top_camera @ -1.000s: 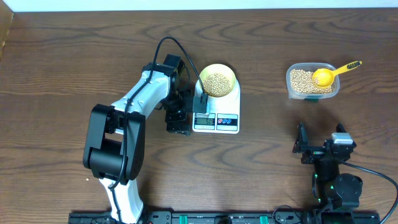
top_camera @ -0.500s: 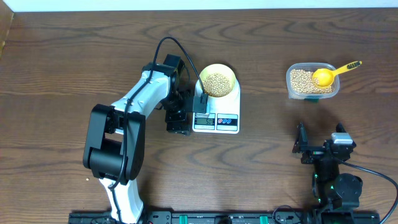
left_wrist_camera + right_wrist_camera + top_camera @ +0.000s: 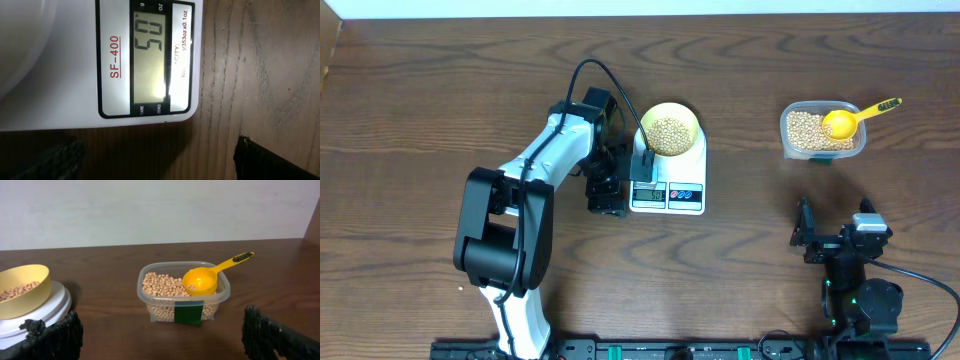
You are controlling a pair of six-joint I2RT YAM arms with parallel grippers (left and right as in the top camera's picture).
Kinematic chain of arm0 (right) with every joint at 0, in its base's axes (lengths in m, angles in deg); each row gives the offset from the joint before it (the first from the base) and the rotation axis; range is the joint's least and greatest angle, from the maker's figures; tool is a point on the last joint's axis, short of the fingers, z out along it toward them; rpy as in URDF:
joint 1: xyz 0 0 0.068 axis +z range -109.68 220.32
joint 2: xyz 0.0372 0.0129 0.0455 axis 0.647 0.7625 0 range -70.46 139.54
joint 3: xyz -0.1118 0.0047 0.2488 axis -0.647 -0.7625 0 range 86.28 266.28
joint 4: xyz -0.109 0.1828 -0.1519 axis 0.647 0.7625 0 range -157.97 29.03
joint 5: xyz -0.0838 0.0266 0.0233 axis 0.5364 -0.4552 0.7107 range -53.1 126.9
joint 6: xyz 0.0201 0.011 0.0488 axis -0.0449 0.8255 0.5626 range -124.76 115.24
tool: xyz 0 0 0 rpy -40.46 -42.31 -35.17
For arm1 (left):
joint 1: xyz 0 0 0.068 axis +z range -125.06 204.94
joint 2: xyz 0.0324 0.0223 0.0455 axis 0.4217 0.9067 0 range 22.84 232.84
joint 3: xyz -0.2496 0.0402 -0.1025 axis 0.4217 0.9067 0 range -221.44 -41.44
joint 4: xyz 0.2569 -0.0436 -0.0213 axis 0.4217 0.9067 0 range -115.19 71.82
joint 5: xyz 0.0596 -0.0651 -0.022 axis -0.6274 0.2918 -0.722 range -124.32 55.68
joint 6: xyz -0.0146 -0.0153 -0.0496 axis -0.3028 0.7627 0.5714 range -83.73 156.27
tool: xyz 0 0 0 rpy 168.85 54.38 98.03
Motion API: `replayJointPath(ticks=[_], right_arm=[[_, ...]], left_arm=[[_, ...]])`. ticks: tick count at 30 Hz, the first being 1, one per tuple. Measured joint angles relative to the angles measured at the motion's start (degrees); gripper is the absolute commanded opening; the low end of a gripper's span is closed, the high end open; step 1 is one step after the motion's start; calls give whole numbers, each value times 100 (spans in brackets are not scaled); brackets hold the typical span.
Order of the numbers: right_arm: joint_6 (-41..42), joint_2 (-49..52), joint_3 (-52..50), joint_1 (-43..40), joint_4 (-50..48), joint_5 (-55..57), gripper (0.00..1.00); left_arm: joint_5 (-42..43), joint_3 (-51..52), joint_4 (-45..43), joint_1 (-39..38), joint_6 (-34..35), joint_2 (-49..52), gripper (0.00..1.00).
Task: Scoop item into bowl and weigh 50g on scale
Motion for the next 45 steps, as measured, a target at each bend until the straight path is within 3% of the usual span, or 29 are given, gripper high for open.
replayJointPath(ticks=[11, 24, 45], right_arm=[[0, 0, 0, 0, 0, -2, 99], [2, 0, 0, 0, 0, -2, 99], [0, 0, 0, 0, 0, -2, 99]], left_arm=[[-374, 15, 2, 0, 0, -389, 98], [-492, 17, 17, 0, 0, -3152, 98], [-511, 17, 42, 22, 0, -3344, 98]])
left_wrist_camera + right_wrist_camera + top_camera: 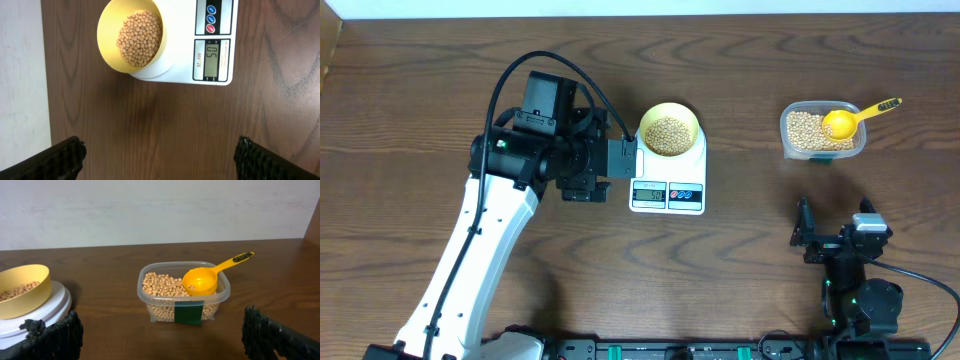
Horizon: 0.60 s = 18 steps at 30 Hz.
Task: Scoop item into bowl and weigh 50g on scale
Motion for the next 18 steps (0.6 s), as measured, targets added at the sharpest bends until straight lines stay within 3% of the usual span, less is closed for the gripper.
replayJointPath(ticks=[4, 10, 18], right_arm=[[0, 0, 0, 0, 0, 0, 99], [0, 0, 0, 0, 0, -2, 99], [0, 0, 0, 0, 2, -4, 99]], left_arm=[[-2, 0, 50, 17, 0, 0, 98], [-2, 118, 1038, 243, 4, -4, 97], [9, 861, 1292, 343, 22, -24, 98]])
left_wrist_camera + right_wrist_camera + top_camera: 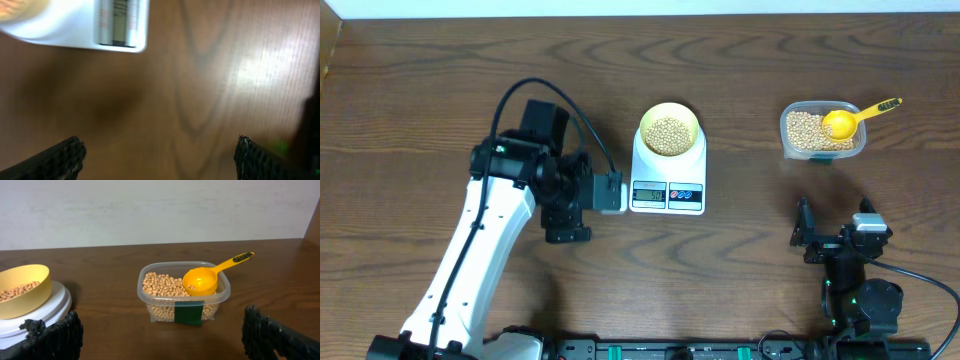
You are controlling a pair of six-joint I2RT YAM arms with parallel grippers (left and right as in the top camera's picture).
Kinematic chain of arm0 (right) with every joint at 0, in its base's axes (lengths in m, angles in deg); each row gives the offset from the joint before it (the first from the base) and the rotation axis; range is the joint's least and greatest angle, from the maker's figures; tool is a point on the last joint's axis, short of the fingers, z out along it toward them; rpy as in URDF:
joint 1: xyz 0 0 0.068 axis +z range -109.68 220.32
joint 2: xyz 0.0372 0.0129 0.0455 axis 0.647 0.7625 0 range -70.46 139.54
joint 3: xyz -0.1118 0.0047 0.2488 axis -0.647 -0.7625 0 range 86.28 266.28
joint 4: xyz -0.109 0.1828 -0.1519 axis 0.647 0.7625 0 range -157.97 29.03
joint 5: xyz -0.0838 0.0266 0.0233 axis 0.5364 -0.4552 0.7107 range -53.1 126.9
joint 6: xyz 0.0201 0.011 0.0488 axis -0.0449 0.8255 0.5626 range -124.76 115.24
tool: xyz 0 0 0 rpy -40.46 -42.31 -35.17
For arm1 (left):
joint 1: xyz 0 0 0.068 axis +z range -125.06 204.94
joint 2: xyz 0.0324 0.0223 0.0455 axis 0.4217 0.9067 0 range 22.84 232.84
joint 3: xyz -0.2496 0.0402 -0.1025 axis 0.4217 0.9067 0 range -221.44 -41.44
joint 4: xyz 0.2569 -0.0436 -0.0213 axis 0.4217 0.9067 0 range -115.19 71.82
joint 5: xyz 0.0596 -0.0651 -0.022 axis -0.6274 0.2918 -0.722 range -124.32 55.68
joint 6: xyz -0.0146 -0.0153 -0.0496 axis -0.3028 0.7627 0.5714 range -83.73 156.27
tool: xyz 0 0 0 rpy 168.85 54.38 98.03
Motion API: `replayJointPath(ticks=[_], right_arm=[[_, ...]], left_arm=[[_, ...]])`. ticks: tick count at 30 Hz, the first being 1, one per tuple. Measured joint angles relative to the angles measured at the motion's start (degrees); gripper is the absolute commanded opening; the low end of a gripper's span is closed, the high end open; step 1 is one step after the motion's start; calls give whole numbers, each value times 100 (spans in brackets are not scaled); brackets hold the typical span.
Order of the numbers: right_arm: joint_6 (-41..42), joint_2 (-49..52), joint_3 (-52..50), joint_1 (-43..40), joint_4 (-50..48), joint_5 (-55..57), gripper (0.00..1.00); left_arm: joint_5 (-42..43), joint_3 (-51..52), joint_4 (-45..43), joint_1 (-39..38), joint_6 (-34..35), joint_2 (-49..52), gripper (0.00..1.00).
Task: Scoop item into bowl and weigh 50g on scale
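Note:
A yellow bowl of beans sits on the white scale at mid table; the scale's display end shows blurred in the left wrist view. A clear tub of beans at the right holds a yellow scoop, seen also as the tub and scoop in the right wrist view. My left gripper is open and empty, left of the scale. My right gripper rests open near the front right, facing the tub.
The yellow bowl on the scale's round platform shows at the left of the right wrist view. A pale wall runs behind the table's far edge. The left arm stretches from the front left.
My left gripper has shifted toward the front of the table, away from the bowl, and its view now shows only the scale's display end. The right arm, tub and scoop stayed put.
My left gripper first hung close over the scale's display, which read 50. Then it stood farther left with bowl and display both in its view, still reading 50. Now it sits nearer the front, beside the scale. The right gripper stayed open and still throughout.

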Motion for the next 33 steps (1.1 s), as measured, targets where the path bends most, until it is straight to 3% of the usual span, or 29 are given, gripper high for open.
replayJointPath(ticks=[5, 13, 24, 33], right_arm=[[2, 0, 0, 0, -4, -2, 99], [2, 0, 0, 0, -2, -13, 99], [2, 0, 0, 0, -2, -13, 99], [2, 0, 0, 0, -2, -13, 99]], left_arm=[[155, 820, -708, 0, 289, -179, 98], [299, 2566, -3611, 157, 1851, -407, 98], [1908, 4572, -6413, 951, 2616, -1530, 98], [2332, 6124, -8710, 1364, 4253, -2522, 98]])
